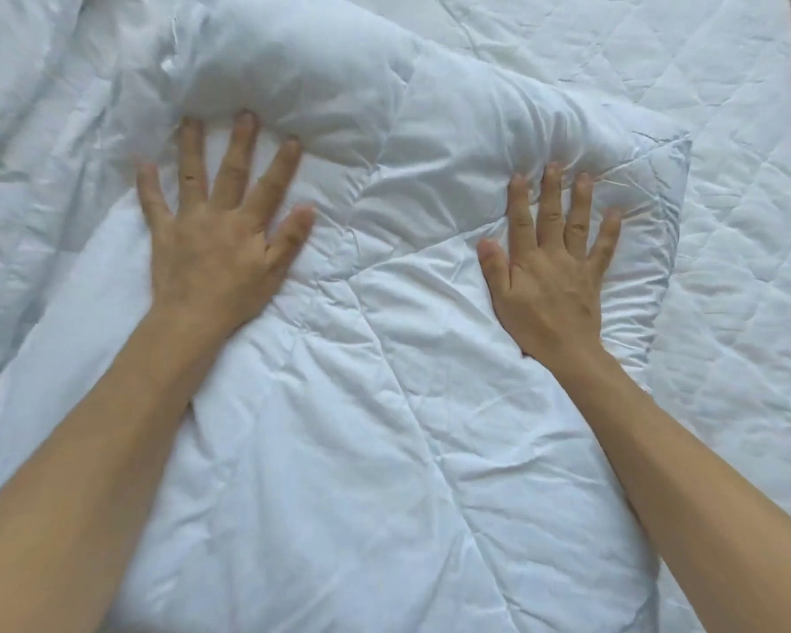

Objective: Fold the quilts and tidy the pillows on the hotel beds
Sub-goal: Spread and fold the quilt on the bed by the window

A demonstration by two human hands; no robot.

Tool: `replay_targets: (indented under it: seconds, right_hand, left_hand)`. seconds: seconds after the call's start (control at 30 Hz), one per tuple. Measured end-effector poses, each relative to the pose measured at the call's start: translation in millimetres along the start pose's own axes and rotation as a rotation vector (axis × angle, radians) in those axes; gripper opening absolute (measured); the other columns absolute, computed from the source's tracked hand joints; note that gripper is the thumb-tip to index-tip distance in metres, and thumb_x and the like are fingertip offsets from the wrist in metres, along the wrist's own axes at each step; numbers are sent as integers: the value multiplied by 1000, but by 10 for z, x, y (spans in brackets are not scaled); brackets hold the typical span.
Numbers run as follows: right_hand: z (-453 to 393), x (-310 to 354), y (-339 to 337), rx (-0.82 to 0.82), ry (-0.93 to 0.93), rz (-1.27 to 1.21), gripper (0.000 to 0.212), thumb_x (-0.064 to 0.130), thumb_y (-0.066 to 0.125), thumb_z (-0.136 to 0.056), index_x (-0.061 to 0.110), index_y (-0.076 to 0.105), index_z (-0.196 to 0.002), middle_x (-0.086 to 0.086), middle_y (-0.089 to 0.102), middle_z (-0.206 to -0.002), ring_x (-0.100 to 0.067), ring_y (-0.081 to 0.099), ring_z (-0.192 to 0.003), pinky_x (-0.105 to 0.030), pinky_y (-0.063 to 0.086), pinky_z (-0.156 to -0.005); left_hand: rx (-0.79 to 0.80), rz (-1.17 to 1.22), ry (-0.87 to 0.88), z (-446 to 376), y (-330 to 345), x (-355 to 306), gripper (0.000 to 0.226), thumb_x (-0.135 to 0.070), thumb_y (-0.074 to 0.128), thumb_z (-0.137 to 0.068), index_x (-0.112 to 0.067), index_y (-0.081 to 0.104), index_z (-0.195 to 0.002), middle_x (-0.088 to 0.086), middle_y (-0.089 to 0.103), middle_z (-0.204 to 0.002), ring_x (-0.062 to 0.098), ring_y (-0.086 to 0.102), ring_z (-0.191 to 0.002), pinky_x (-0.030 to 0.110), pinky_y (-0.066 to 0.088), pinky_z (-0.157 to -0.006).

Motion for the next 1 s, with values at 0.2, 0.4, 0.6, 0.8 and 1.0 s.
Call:
replay_targets:
  seconds: [0.2, 0.4, 0.6, 0.8, 1.0]
  right_hand:
    - [-20, -35, 13, 43, 20, 32, 69, 59, 17, -103, 28, 6, -164, -5, -4, -172, -30, -6, -158, -60, -5, -123]
    - [763, 94, -237, 252, 92, -48, 73, 64, 8, -98, 30, 8, -163, -2, 0, -172, -29, -2, -158, -59, 1, -124]
    - [1459, 215, -279, 258, 169, 1, 70, 60, 13, -101, 25, 18, -162, -6, 10, -171, -33, 7, -158, -59, 5, -124]
    - [1848, 332, -356, 289, 179, -30, 75, 64, -1, -96, 31, 0, -162, 0, -8, -172, -27, -10, -158, -56, -7, -125]
    - [2416, 391, -442, 258, 171, -16, 71, 59, 1, -99, 29, 7, -163, 2, -4, -172, -25, -8, -158, -55, -4, -125]
  left_hand:
    - [105, 76, -37, 281, 150, 131, 63, -62, 21, -101, -39, 16, -160, -3, 4, -171, 35, 4, -156, 68, 15, -116]
    - [310, 77, -69, 1218, 11, 324, 66, -68, 11, -98, -42, 12, -160, -4, 7, -170, 39, 13, -154, 70, 17, -116]
    - [301, 34, -107, 1553, -120, 349, 66, -70, 1, -97, -46, 1, -159, -8, -2, -170, 37, 1, -156, 67, 9, -120]
    - [320, 47, -165, 1871, -194, 328, 71, -72, -2, -93, -46, 3, -159, -9, 1, -170, 35, 2, -156, 60, 5, -123]
    - [388, 35, -176, 2178, -280, 378, 68, -72, 1, -93, -48, -8, -156, -11, -10, -169, 32, -6, -156, 55, -3, -124]
Point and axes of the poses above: each hand's wrist, its own z-axis away from the middle knuckle, its own y-axis out of the palm, x = y × z, the point moved 9 cm from there along -z, towards the middle knuckle
